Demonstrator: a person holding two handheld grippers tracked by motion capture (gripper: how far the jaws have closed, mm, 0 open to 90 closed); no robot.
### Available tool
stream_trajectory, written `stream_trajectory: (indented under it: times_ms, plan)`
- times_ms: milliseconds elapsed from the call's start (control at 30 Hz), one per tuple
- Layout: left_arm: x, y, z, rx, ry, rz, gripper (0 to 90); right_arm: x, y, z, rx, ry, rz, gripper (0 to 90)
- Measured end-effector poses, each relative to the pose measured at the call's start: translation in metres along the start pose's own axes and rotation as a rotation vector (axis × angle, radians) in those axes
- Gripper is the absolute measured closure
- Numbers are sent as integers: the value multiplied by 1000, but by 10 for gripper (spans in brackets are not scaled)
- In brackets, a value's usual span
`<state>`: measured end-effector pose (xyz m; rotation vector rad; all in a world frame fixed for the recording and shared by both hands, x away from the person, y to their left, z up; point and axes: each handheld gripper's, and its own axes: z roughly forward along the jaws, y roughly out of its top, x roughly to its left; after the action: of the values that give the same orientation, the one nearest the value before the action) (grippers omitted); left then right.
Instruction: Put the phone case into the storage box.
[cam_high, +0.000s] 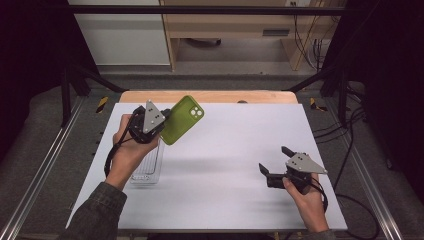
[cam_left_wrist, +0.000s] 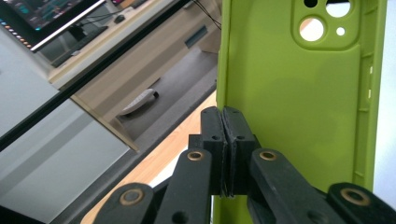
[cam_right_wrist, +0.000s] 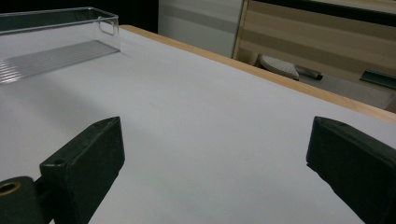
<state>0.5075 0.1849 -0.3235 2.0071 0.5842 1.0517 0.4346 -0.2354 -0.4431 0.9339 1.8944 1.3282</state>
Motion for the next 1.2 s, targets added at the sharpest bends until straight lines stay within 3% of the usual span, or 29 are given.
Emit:
stream_trajectory:
  times_ms: [500,800,1200]
  plan:
    - [9,-7,-11,-44,99,-77,876,0,-9,-5,-53,14,47,37]
    - [14,-12,-14,-54,136,-119,876,1,-10,-5,-65,17,64,37]
    - [25,-21,-18,-81,174,-212,876,3,-11,-7,-80,15,72,32]
